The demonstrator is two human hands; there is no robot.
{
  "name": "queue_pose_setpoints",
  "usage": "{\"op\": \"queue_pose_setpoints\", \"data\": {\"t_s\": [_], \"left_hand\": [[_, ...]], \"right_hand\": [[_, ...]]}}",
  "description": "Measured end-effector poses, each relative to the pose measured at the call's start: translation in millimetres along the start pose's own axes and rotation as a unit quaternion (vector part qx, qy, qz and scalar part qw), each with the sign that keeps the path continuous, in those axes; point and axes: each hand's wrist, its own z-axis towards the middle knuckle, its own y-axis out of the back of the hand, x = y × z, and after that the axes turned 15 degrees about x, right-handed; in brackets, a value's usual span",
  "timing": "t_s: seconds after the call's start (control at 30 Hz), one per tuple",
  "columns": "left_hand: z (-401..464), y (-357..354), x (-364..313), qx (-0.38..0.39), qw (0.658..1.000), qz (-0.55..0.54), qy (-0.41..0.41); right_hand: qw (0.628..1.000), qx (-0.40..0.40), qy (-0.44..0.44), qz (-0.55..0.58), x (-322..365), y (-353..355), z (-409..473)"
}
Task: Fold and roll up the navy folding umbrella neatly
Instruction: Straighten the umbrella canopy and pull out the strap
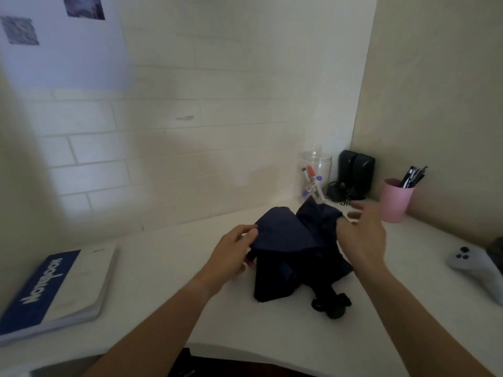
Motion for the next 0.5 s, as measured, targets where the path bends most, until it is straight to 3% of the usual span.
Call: {"op": "queue_pose_setpoints", "data": {"t_s": [0.03,0.1,0.17,0.23,0.37,0.5], "left_hand": [[0.6,-1.4,-4.7,0.006,0.999,-0.038,0.008],[3.6,-4.7,-12.1,0.008,0.999,-0.041,0.018],[5.2,-5.9,-15.8,0.005,0.999,0.039,0.023],[4.0,-0.5,-17.4,-0.019,0.99,0.139,0.035],[1.2,18.0,-28.9,-0.048,0.976,0.213,0.027],[0.1,29.1,-55.2,-0.031,0.977,0.207,-0.033]], "right_hand": [[0.997,-0.016,0.078,0.004,8.5,-0.6,-2.1],[0.978,0.084,0.175,-0.079,19.7,-8.4,-8.4],[0.93,0.2,0.169,-0.26,15.3,-17.4,-13.2],[0.909,0.244,0.114,-0.319,1.9,-11.8,-6.8],[0.903,0.279,0.036,-0.326,-14.6,4.3,2.3],[0.914,0.215,0.141,-0.313,17.1,15.7,5.0]]}}
